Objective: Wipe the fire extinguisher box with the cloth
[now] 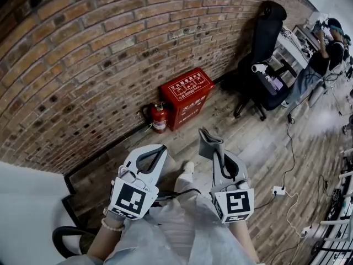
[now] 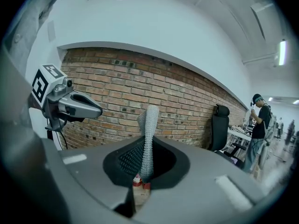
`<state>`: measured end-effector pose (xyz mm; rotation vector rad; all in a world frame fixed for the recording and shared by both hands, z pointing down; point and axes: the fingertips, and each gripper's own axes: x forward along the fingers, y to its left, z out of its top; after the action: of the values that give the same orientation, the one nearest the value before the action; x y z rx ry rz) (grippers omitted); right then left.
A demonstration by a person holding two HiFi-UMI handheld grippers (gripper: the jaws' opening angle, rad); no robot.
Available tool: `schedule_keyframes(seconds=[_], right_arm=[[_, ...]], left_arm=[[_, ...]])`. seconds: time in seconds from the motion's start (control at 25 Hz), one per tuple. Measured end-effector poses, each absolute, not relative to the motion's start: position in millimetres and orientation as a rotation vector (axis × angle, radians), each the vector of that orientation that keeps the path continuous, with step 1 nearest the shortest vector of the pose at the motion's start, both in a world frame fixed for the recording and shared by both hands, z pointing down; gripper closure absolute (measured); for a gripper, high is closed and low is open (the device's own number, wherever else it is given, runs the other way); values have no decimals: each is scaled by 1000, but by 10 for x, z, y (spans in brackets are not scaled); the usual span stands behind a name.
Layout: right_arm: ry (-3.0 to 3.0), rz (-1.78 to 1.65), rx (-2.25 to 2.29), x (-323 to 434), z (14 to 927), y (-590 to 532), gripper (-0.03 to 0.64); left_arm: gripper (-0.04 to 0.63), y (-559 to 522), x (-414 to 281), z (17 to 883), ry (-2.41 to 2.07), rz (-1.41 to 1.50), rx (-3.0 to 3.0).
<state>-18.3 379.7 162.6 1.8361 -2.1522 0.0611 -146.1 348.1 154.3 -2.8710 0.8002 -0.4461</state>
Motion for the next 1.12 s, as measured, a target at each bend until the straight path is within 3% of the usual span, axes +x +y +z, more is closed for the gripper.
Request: schedule_keyframes(seconds=[1.12], right_arm=[[-2249,149,1688,649,1953,1860,598]], left_arm=[[598,1742,-627,1804,933,-523,-2893]])
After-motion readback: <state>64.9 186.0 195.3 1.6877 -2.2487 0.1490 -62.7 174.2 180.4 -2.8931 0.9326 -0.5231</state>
